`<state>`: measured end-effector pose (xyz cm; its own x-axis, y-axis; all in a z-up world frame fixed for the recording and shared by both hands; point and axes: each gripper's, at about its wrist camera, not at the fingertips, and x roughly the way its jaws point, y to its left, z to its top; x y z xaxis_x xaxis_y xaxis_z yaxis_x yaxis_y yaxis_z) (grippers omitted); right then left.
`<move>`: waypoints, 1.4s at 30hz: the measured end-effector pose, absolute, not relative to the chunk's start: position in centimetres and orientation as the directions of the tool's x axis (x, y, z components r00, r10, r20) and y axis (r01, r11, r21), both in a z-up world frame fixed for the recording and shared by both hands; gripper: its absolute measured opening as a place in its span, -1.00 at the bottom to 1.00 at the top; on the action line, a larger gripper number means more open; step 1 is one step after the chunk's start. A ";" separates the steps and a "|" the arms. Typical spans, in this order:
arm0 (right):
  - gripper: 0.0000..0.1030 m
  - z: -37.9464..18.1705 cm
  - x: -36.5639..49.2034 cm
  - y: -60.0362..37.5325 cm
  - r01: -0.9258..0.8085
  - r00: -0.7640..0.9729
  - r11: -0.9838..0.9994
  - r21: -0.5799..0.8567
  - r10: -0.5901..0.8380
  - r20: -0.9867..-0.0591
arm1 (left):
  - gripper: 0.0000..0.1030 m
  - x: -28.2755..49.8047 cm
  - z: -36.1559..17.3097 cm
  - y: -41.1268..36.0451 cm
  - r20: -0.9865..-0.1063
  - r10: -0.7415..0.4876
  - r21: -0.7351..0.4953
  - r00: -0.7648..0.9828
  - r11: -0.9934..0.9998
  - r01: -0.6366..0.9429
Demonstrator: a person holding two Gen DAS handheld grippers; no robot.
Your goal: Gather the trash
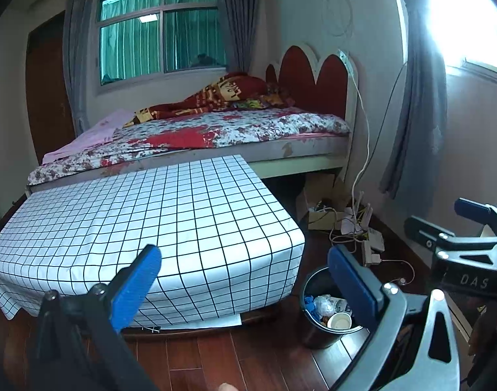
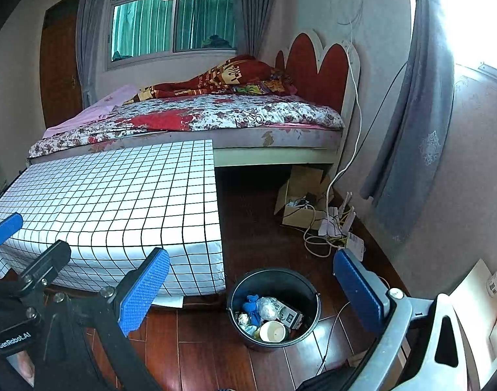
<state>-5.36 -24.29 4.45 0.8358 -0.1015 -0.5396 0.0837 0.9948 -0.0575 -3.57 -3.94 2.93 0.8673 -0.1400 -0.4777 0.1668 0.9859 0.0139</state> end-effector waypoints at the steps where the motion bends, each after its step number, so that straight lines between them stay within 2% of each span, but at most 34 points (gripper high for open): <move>1: 0.98 4.4 -5.4 -24.4 0.084 0.835 0.995 -0.058 -0.102 -0.540 | 0.99 -3.5 2.8 -4.0 -0.479 -0.137 0.017 0.867 0.986 0.165; 42: 0.98 3.8 -6.1 -25.4 0.106 0.830 0.994 -0.022 -0.100 -0.549 | 0.99 -4.0 2.6 -3.8 -0.483 -0.127 0.034 0.866 0.986 0.163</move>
<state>-6.07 -25.41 3.78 0.8297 -0.1003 -0.5491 0.1056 0.9942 -0.0221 -3.99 -3.85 2.62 0.8664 -0.1267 -0.4830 0.1629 0.9861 0.0335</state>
